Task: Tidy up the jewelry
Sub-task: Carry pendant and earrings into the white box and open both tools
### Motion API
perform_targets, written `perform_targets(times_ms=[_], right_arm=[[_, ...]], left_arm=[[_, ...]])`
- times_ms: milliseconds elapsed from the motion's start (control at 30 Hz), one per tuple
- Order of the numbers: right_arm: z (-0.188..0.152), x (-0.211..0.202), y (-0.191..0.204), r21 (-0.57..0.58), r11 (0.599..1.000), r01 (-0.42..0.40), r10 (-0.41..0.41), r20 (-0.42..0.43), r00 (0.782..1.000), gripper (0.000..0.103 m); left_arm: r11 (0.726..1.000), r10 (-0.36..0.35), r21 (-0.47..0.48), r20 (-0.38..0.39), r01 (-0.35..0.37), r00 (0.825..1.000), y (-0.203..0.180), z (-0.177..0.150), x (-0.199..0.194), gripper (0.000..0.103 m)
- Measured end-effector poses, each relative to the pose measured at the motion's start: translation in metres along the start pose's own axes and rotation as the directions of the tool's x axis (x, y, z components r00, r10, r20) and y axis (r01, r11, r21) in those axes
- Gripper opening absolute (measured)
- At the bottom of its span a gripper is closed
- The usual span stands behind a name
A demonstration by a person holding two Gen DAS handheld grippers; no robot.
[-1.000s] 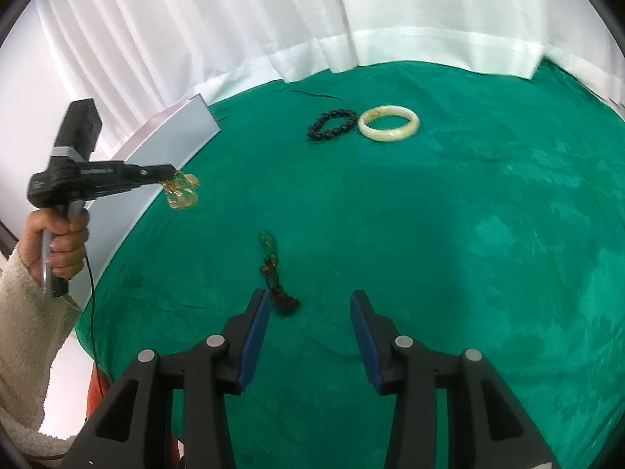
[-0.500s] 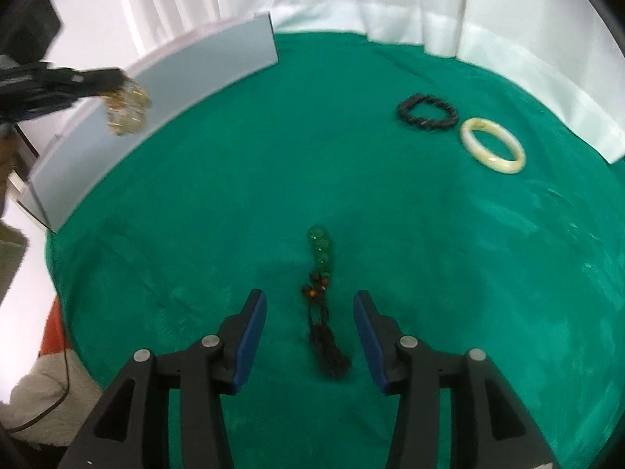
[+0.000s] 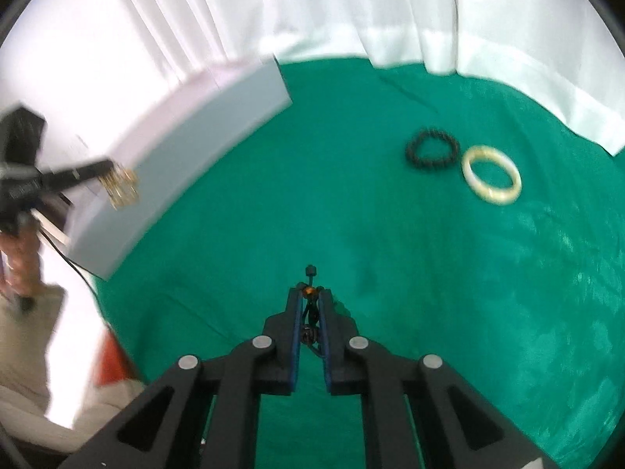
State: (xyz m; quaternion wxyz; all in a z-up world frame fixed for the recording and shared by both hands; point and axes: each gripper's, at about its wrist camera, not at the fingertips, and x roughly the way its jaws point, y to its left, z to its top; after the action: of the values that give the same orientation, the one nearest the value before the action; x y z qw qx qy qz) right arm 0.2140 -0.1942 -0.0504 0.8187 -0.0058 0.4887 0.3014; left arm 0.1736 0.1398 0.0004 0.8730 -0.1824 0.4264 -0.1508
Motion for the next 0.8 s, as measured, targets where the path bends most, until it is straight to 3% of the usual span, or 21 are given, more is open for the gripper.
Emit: perform_targets(times_ms=[133, 267, 433, 567, 800], right_arm=[[0.034, -0.017, 0.022, -0.031, 0.997, -0.072, 0.073, 0.038, 0.997, 0.009], [0.069, -0.018, 0.056, -0.089, 0.988, -0.128, 0.134, 0.072, 0.988, 0.009], [0.117, 0.0, 0.107, -0.152, 0.971, -0.183, 0.2, 0.101, 0.975, 0.009], [0.16, 0.03, 0.144, -0.164, 0.955, -0.246, 0.266, 0.115, 0.957, 0.009], [0.22, 0.096, 0.192, -0.182, 0.94, -0.29, 0.311, 0.1, 0.945, 0.009]], left_arm=[[0.997, -0.037, -0.062, 0.034, 0.039, 0.999, 0.012, 0.014, -0.04, 0.003], [0.992, -0.028, -0.12, 0.075, 0.037, 0.997, 0.033, 0.031, -0.076, 0.003], [0.981, 0.111, -0.172, 0.117, -0.09, 0.987, 0.078, 0.054, -0.1, 0.004], [0.955, 0.214, -0.235, 0.113, -0.183, 0.97, 0.127, 0.063, -0.1, 0.004], [0.905, 0.28, -0.35, 0.061, -0.242, 0.958, 0.212, 0.082, -0.069, 0.004]])
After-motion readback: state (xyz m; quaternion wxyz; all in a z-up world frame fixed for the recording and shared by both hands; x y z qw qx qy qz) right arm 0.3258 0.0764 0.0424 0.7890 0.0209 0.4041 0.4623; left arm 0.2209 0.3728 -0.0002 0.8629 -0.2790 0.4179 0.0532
